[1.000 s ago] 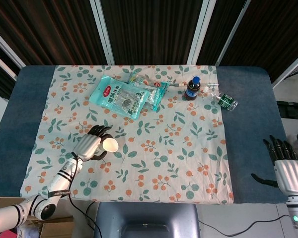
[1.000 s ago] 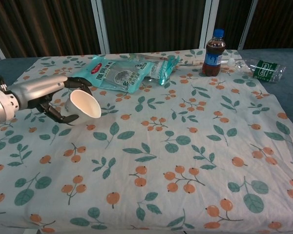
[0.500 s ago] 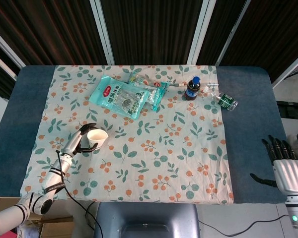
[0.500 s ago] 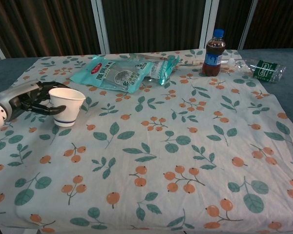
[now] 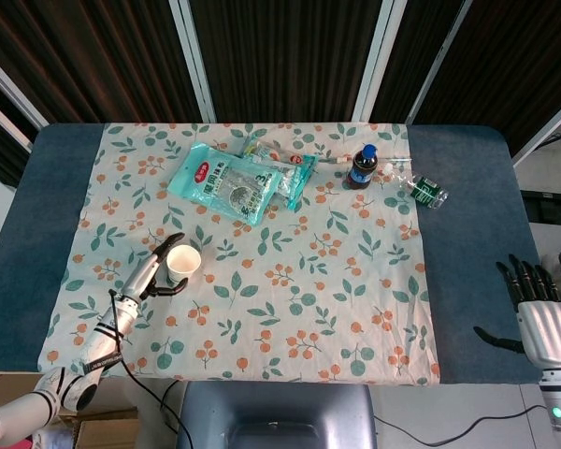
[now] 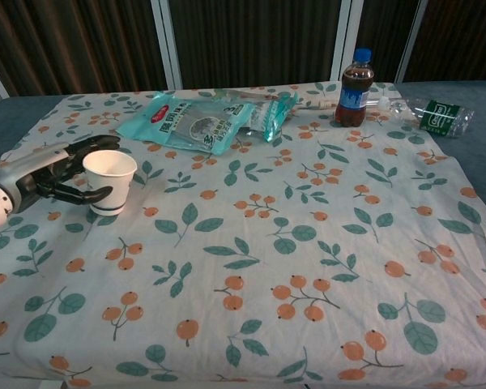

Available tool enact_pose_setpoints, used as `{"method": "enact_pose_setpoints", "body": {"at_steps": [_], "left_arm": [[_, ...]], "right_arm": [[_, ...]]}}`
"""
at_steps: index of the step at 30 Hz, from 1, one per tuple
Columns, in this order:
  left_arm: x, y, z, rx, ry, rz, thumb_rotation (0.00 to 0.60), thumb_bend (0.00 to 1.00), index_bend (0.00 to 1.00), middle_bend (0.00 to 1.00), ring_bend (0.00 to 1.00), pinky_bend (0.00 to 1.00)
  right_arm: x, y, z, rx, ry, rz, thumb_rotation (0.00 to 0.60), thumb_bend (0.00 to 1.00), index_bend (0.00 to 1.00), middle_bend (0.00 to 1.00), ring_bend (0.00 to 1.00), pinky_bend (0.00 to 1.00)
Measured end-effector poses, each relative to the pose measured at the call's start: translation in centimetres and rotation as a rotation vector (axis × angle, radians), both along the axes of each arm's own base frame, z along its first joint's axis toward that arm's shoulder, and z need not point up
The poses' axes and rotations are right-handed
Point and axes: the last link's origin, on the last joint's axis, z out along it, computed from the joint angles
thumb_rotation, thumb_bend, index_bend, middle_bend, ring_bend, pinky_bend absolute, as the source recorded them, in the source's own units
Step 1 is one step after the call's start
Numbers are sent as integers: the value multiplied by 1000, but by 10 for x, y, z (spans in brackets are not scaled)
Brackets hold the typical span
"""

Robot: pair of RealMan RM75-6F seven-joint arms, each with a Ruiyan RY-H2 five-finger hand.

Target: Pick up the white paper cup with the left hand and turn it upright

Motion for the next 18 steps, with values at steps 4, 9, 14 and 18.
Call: {"method": "enact_pose_setpoints", "body": {"at_steps": [4, 9, 14, 18], "left_arm": [[0, -2, 4, 12, 4, -11, 600, 373, 0, 0, 0, 14], [-8, -11, 34, 80, 39, -52, 600, 370, 0, 0, 0, 0], [-22, -32, 69, 155, 208, -89, 600, 394, 0, 0, 0, 0], [-37, -58, 98, 239, 429, -93, 600, 387, 0, 0, 0, 0]], "right_arm": [[0, 0, 0, -2, -2, 0, 482, 0, 0, 0, 0, 0], [-3, -1, 2, -9, -4, -2, 483, 0, 0, 0, 0, 0], [-7, 1, 2, -13, 4, -10, 483, 0, 0, 0, 0, 0], [-12, 4, 0, -17, 9, -25, 483, 0, 0, 0, 0, 0]]}}
